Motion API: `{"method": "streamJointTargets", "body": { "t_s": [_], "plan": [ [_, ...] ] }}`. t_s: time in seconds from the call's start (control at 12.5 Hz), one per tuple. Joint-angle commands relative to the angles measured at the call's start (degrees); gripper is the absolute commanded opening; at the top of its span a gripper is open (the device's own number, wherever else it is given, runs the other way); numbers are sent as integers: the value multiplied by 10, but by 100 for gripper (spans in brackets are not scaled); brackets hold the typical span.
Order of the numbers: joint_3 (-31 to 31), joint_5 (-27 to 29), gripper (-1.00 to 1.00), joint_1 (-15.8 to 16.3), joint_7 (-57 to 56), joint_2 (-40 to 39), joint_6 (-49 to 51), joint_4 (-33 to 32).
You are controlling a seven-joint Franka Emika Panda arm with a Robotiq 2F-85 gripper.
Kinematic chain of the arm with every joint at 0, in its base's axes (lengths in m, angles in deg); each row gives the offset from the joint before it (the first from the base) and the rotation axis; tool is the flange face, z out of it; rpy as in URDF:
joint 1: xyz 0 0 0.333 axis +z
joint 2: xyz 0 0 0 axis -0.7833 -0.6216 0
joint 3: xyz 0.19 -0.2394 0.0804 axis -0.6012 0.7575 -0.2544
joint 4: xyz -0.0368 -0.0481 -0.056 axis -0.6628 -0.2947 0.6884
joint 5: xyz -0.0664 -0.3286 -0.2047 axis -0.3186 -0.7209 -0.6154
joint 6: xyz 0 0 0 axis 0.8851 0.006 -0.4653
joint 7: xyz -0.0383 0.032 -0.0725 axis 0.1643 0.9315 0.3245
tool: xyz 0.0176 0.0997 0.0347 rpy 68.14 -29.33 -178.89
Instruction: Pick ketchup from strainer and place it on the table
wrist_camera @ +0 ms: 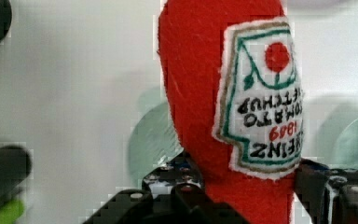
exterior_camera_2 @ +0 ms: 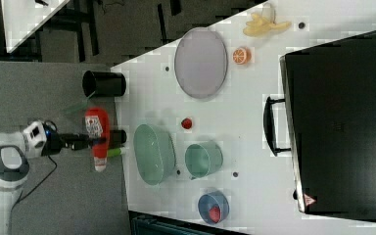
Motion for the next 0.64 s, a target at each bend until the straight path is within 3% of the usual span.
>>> {"method": "streamJointTargets", "body": {
  "t_s": [0.08,0.4,0.64],
  "plan": [
    [71,13,16,-78,-166,-15,29,11],
    [172,11,16,-97,-330,-16,8,2],
    [235,10,16,-98,-364,-15,-41,-27]
  ]
}}
